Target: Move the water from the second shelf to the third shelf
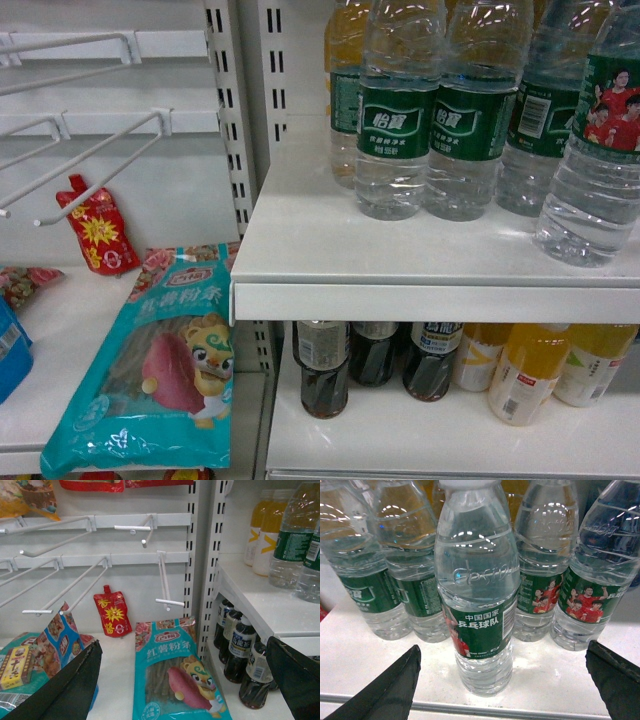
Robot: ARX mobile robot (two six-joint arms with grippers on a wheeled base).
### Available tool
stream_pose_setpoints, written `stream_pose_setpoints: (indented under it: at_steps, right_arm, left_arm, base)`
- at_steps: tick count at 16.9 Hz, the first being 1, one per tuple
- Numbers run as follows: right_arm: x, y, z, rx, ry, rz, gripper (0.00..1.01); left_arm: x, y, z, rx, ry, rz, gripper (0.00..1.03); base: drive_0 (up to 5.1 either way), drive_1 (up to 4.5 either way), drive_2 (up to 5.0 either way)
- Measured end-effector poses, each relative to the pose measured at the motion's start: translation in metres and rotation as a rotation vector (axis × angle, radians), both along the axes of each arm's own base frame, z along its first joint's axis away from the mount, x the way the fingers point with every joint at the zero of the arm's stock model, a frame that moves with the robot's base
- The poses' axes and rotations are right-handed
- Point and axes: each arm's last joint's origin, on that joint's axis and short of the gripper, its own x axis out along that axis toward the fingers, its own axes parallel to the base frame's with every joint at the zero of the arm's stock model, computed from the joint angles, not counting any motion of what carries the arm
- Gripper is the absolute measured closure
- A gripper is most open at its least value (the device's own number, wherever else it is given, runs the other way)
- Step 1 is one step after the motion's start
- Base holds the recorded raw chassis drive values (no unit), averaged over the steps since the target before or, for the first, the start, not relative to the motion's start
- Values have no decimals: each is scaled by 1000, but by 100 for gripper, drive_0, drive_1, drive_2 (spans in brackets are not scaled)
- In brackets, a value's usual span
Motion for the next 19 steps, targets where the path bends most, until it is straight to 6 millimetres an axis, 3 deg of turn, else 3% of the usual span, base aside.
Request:
stream_pose_setpoints:
  at_steps: [4,9,10,12,13,16,17,18,19]
  right_arm:
    - [-35,-2,10,21,-19,12,3]
    - [-52,-5,14,20,-169,-56,12]
    - [-59,-6,13,14,-207,-73,18]
    - [-86,-16,-5,-9,-194,-94,39]
    - [-101,-21,-15,-15,-196,-102,55]
    - [-112,-35,-34,-12,-286,-110,82]
    - [-113,-35,-60,-13,-256,-102,97]
    - [-112,-34,-72,-17,-199,-93,99]
    - [-119,-34,-65,-15,-258,-94,99]
  left_arm:
    - [0,0,0,0,0,0,5]
    - [0,0,0,0,0,0,5]
    - [0,0,0,0,0,0,5]
    - [0,0,0,0,0,0,5]
    - [0,0,0,0,0,0,5]
    - [0,0,0,0,0,1,5]
    - [0,0,0,0,0,0,5]
    - [0,0,0,0,-1,0,5]
    - [0,0,0,0,0,0,5]
  base:
    - [0,0,0]
    - [0,0,0]
    - [0,0,0]
    - [0,0,0]
    - [0,0,0]
    - [0,0,0]
    - [0,0,0]
    - [0,0,0]
    - [0,0,0]
